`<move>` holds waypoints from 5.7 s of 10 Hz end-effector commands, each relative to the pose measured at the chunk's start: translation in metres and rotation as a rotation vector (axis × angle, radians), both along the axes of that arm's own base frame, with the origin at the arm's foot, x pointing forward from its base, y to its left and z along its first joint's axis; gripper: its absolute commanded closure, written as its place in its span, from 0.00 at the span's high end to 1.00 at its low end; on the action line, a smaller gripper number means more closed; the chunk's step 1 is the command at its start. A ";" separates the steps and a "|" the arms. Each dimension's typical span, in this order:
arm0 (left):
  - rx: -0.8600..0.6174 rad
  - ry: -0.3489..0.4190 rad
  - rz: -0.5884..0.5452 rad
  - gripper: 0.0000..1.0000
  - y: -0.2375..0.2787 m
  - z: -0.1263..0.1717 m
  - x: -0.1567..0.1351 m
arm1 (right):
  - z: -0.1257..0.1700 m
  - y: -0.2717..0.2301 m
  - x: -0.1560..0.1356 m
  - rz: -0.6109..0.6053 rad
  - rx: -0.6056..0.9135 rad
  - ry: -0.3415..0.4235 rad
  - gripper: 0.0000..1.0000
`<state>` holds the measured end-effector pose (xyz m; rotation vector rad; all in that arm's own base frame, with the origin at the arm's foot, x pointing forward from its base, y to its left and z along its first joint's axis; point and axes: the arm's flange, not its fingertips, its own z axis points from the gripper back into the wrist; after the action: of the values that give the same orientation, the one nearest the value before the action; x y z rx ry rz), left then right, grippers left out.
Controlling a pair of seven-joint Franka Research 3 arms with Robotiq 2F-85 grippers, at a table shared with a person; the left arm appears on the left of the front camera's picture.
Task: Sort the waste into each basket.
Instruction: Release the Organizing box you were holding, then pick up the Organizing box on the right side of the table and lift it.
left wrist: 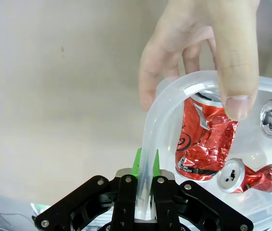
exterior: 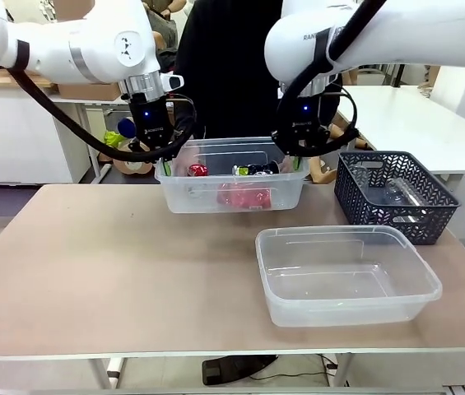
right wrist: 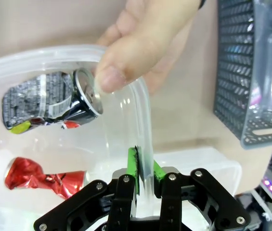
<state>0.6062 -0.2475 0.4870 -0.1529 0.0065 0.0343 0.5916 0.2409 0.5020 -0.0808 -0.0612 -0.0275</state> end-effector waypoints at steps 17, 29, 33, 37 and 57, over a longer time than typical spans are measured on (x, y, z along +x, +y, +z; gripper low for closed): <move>-0.166 -0.203 0.009 1.00 0.013 0.041 -0.052 | 0.030 -0.061 -0.054 -0.062 0.373 -0.205 1.00; -0.236 0.028 -0.201 1.00 -0.083 0.030 -0.177 | 0.027 -0.218 -0.257 0.213 -0.137 -0.276 1.00; -0.212 0.110 -0.274 1.00 -0.126 -0.007 -0.208 | 0.021 -0.223 -0.269 0.194 -0.054 -0.227 1.00; -0.253 0.158 -0.383 1.00 -0.177 -0.049 -0.212 | -0.009 -0.216 -0.254 0.273 -0.044 -0.109 1.00; 0.070 0.108 -0.094 0.00 -0.224 -0.105 -0.217 | -0.130 -0.219 -0.213 0.225 0.110 0.083 0.00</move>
<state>0.3954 -0.4719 0.3766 -0.0772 0.1347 -0.0779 0.3798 0.0168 0.3748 0.0292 0.0340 0.1760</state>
